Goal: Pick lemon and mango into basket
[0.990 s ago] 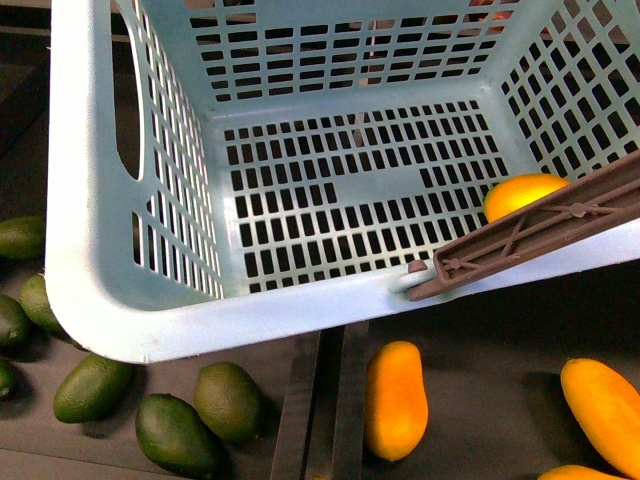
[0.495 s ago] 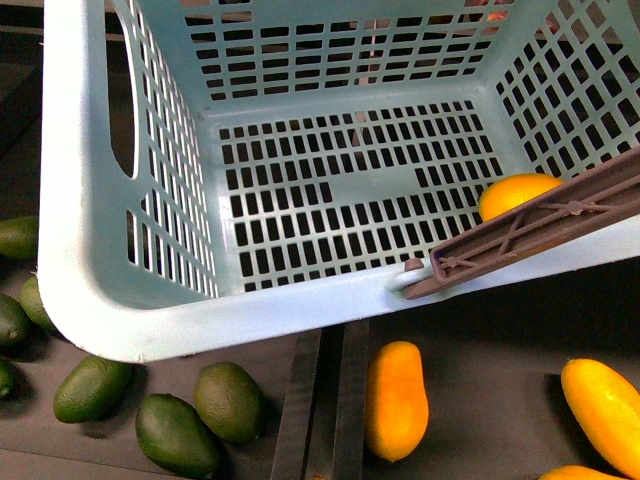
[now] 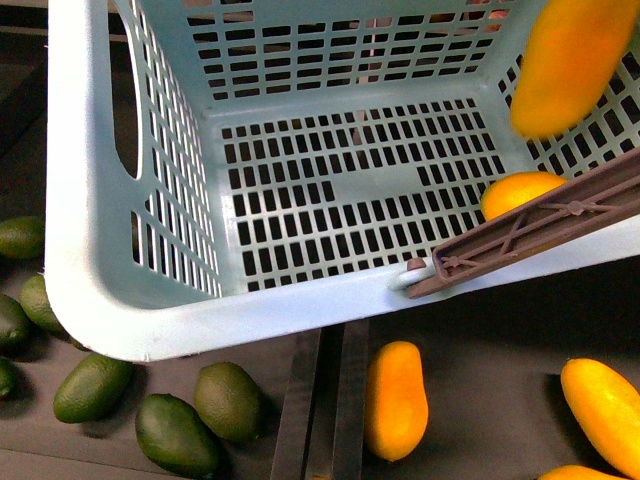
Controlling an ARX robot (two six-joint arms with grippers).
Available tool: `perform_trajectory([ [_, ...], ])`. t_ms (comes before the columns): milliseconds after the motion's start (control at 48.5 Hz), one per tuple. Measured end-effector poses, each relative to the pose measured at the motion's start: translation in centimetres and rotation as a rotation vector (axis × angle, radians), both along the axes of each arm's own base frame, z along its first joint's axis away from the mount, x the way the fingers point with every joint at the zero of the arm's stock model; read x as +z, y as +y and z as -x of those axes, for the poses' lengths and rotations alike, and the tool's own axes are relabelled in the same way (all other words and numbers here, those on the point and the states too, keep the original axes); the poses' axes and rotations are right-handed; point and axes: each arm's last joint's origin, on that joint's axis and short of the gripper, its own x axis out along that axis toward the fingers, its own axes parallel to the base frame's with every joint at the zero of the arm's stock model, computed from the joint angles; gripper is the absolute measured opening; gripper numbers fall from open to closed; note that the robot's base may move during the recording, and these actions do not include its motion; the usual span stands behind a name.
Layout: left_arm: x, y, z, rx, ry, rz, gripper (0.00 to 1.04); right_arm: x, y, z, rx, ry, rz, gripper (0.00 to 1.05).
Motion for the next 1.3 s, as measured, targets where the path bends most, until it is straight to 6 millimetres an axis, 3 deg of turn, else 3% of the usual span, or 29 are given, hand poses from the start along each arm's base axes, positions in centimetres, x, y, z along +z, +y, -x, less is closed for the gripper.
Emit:
perform_trajectory([
  [227, -0.1, 0.0, 0.0, -0.003, 0.009, 0.005, 0.29, 0.8, -2.3, 1.2, -0.092, -0.004, 0.004, 0.96],
  [330, -0.1, 0.0, 0.0, 0.005, 0.002, -0.002, 0.29, 0.6, -4.5, 3.5, 0.088, -0.219, 0.143, 0.80],
  [412, -0.1, 0.1, -0.1, 0.012, -0.003, -0.006, 0.29, -0.4, -5.6, 6.4, 0.139, -0.334, 0.336, 0.62],
  [619, -0.1, -0.1, 0.0, -0.005, 0.005, 0.002, 0.29, -3.7, -6.7, 9.9, 0.170, -0.303, 0.464, 0.29],
  [784, -0.1, -0.1, 0.0, -0.003, 0.005, 0.002, 0.29, -5.0, -7.2, 12.2, 0.168, -0.304, 0.482, 0.03],
  [928, -0.1, -0.1, 0.0, -0.003, 0.004, 0.001, 0.29, -6.2, -8.4, 14.2, 0.170, -0.304, 0.492, 0.02],
  [1299, -0.1, 0.0, 0.0, -0.001, 0.001, -0.002, 0.29, -8.0, -8.5, 17.7, 0.172, -0.301, 0.492, 0.02],
])
